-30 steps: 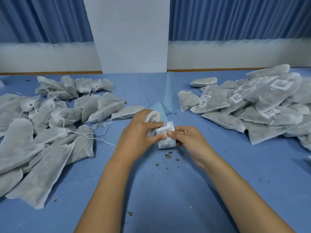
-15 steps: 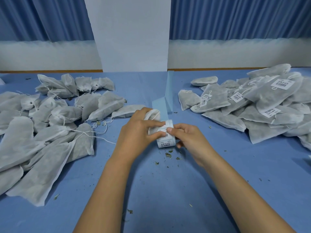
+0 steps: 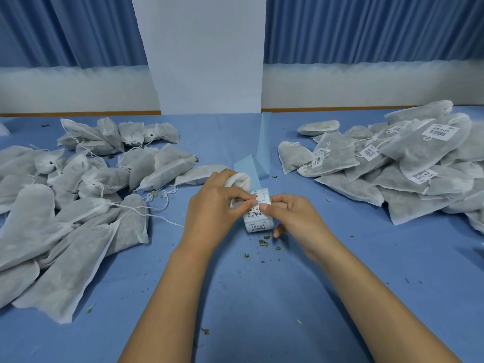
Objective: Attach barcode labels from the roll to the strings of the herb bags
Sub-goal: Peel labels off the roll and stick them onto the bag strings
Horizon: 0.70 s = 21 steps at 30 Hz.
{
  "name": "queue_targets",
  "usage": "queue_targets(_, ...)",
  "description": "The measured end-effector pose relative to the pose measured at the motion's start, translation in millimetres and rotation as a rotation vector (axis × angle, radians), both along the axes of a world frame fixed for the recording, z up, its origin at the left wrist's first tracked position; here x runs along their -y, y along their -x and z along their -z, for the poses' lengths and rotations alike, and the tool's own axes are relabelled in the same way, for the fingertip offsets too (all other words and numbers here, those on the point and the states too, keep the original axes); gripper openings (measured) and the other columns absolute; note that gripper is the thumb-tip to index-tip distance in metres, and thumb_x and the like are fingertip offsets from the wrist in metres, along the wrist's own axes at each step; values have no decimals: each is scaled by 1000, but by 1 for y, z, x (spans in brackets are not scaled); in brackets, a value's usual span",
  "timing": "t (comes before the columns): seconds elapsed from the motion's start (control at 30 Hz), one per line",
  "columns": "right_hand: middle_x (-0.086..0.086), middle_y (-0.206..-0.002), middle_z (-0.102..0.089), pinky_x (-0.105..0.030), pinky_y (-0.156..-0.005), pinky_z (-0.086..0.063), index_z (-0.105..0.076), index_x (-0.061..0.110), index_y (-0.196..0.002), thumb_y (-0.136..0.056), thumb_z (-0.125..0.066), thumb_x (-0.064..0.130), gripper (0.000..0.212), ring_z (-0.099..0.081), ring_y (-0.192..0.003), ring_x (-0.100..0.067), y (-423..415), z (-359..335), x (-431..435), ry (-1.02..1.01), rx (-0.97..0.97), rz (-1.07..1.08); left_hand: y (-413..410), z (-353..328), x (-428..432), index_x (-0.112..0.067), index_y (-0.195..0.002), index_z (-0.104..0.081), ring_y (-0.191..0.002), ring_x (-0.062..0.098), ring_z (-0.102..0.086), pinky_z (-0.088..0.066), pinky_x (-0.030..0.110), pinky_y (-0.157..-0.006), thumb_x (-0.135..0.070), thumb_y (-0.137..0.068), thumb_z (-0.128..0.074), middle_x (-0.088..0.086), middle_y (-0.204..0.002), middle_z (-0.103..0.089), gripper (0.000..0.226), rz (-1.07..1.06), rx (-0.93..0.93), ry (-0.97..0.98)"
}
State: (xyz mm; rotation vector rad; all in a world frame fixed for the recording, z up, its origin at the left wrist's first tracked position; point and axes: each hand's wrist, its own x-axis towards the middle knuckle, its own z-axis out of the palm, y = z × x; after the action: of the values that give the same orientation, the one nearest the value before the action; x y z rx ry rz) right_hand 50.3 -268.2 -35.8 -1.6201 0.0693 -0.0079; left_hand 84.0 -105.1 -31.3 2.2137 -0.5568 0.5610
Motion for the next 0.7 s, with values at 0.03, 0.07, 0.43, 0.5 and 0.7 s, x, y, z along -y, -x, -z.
queue_targets(0.03, -6, -85, -75, -23, -43, -44, -66, 3, -100, -89, -64, 13, 15, -58, -65, -25, 0, 0, 0, 6, 0, -2, 1, 0, 0, -24, -79, -79, -102, 0, -47, -46, 32, -71, -29, -77, -80, -12, -115, -59, 6, -1, 9, -2)
queue_targets(0.07, -5, -85, -75, -23, -44, -44, -66, 3, -100, -90, -64, 13, 14, -59, -65, -24, 0, 0, 1, 9, 2, -8, 1, 0, 1, -23, -79, -79, -102, 1, -48, -48, 33, -71, -28, -78, -80, -11, -115, -60, 5, 0, 9, 1)
queue_targets(0.43, -5, -101, -72, -27, -77, -54, -59, 12, -101, -91, -58, 2, 13, -67, -88, -17, -11, 5, 1, -49, 143, 75, 6, -14, -9, -16, -86, -74, -89, -2, -52, -31, 0, -81, -12, -87, -69, 3, -96, -56, 6, -330, 200, 552)
queue_targets(0.5, -7, -112, -68, -32, -88, -52, -55, 13, -101, -92, -56, 0, 17, -64, -102, -18, -17, 7, 0, 3, 151, 101, 5, -15, -6, -20, -85, -72, -90, -7, -54, -33, 1, -83, -11, -88, -69, 7, -96, -65, 10, -276, 97, 607)
queue_targets(0.7, -5, -115, -67, -24, -76, -53, -52, 14, -102, -90, -58, 0, 20, -65, -97, -16, -25, 16, 6, -22, 23, 105, 6, -17, -2, -15, -82, -74, -79, -21, -56, -35, -4, -74, -9, -88, -68, -16, -81, -67, 10, -230, -88, 720)
